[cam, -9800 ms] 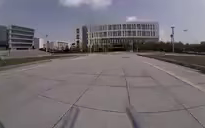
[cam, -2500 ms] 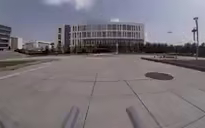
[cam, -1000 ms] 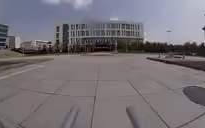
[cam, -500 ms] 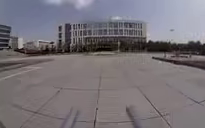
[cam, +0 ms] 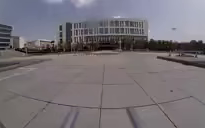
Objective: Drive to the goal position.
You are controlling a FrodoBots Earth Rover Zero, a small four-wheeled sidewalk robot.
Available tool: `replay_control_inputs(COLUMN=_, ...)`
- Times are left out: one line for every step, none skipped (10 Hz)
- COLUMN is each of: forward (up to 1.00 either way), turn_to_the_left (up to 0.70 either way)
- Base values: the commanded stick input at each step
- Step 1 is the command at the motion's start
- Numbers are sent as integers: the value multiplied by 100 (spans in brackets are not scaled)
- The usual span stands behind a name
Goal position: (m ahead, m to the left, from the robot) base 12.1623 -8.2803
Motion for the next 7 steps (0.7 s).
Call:
replay_control_inputs(forward=100, turn_to_the_left=2)
replay_control_inputs(forward=100, turn_to_the_left=2)
replay_control_inputs(forward=100, turn_to_the_left=2)
replay_control_inputs(forward=100, turn_to_the_left=2)
replay_control_inputs(forward=100, turn_to_the_left=2)
replay_control_inputs(forward=100, turn_to_the_left=2)
replay_control_inputs(forward=100, turn_to_the_left=2)
